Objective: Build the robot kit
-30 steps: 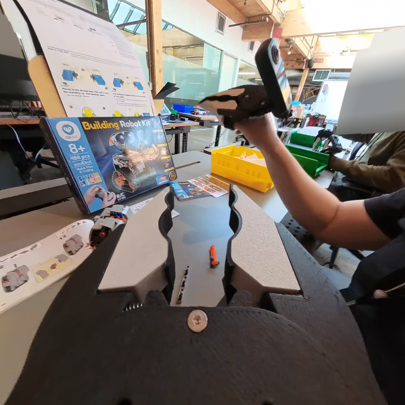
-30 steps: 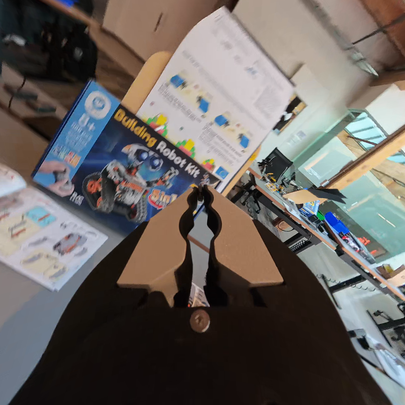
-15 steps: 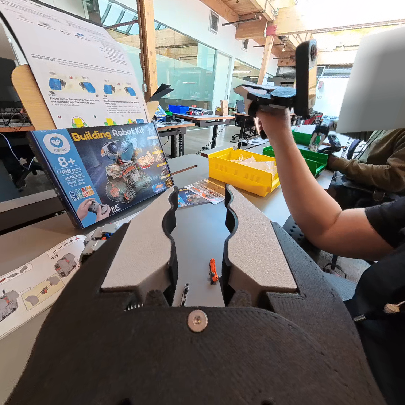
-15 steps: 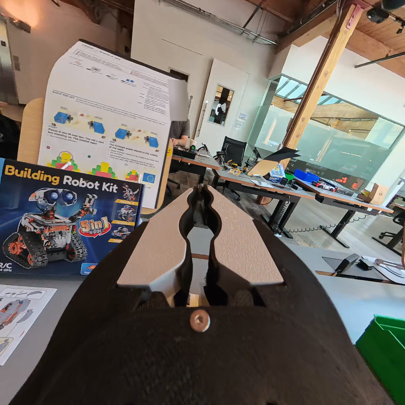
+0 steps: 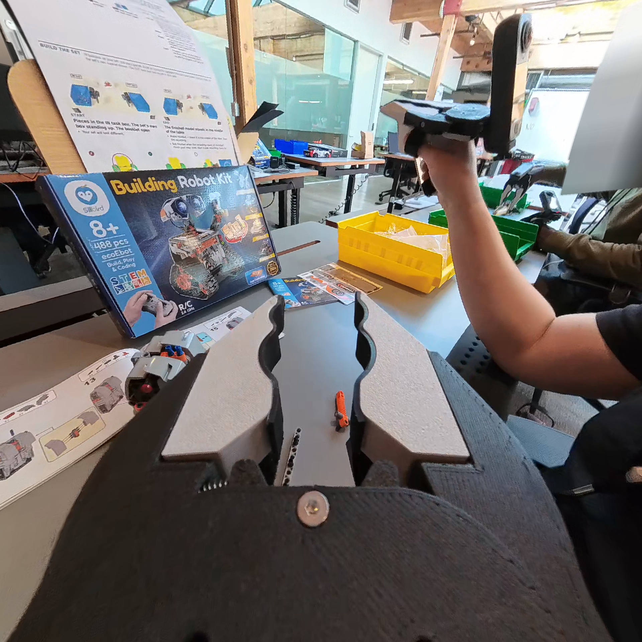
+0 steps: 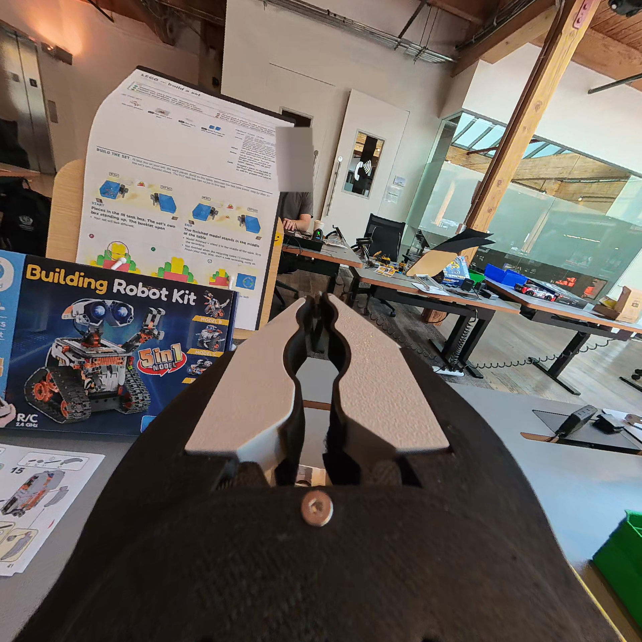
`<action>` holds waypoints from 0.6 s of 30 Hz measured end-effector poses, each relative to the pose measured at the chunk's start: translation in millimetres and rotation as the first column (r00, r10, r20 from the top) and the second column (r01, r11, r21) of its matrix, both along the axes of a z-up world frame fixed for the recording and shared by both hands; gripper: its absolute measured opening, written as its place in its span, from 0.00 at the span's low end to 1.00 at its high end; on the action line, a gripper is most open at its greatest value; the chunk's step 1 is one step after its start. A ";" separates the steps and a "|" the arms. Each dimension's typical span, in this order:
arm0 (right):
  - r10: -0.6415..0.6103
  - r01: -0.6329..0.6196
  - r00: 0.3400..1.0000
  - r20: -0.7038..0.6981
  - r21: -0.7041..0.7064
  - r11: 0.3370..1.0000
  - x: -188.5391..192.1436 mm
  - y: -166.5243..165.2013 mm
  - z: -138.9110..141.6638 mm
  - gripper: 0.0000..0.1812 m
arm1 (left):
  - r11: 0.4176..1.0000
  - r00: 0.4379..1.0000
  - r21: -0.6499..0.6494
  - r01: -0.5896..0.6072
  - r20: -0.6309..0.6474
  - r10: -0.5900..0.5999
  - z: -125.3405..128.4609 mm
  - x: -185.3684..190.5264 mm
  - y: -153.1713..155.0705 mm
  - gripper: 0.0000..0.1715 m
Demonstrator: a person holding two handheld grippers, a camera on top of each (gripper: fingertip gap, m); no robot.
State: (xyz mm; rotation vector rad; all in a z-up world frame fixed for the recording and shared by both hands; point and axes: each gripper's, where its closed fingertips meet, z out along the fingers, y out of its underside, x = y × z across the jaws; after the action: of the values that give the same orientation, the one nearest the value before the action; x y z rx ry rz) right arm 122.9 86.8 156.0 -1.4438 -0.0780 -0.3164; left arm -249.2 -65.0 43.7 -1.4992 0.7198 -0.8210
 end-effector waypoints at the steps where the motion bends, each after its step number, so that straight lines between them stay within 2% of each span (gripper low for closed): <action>1: 0.002 -0.002 1.000 0.001 -0.005 1.000 -0.2 1.1 -1.6 0.02 | 1.000 1.000 -0.003 0.003 0.013 -0.003 -1.7 -0.3 1.1 0.23; 9: 0.067 -0.068 0.998 -0.005 -0.039 0.997 -24.9 10.9 -12.3 0.02 | 1.000 0.997 0.006 0.008 0.078 -0.008 -12.0 -4.7 15.7 0.22; 13: 0.135 -0.133 0.991 0.018 -0.068 0.989 -55.0 18.8 -22.7 0.02 | 1.000 0.998 0.016 -0.025 0.064 0.024 -20.6 -2.8 24.1 0.22; 18: 0.167 -0.150 0.981 0.098 -0.159 0.976 -79.2 32.1 -42.4 0.02 | 0.999 0.999 -0.019 -0.037 0.014 0.037 -31.7 5.4 30.8 0.23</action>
State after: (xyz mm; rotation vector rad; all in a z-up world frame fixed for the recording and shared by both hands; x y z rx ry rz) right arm 43.7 118.9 113.6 -1.5593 -0.3114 -0.2634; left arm -243.9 -34.2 12.0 -1.5174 0.6736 -0.8116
